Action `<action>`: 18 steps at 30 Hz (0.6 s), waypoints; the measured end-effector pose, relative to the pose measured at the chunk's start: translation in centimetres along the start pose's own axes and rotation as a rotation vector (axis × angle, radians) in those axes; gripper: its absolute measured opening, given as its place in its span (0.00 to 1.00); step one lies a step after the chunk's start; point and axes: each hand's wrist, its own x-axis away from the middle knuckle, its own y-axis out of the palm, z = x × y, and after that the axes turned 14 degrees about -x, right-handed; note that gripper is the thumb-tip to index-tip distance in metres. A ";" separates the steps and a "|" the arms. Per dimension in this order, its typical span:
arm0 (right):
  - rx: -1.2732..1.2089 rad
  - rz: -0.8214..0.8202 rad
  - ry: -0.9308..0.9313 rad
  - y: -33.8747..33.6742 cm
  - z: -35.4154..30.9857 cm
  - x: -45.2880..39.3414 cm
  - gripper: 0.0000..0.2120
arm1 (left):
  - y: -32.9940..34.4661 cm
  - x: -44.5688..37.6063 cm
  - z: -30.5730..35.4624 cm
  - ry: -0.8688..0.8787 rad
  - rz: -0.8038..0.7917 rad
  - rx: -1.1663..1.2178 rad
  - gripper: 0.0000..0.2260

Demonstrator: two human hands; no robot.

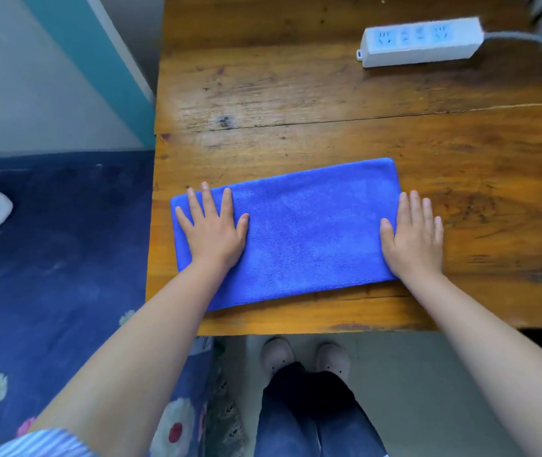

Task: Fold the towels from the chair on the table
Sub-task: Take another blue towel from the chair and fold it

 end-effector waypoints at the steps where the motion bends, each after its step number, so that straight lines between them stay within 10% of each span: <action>1: -0.012 0.018 0.023 -0.2 0.1 1.0 0.28 | -0.5 0.1 0.5 0.053 0.026 0.001 0.26; 9: 0.006 0.101 0.250 0.2 -0.3 6.5 0.26 | -4.9 -1.4 7.5 0.618 0.201 -0.143 0.20; 18: -0.230 0.018 0.434 -1.7 0.3 5.9 0.17 | -9.2 -3.9 15.9 0.690 0.040 -0.117 0.12</action>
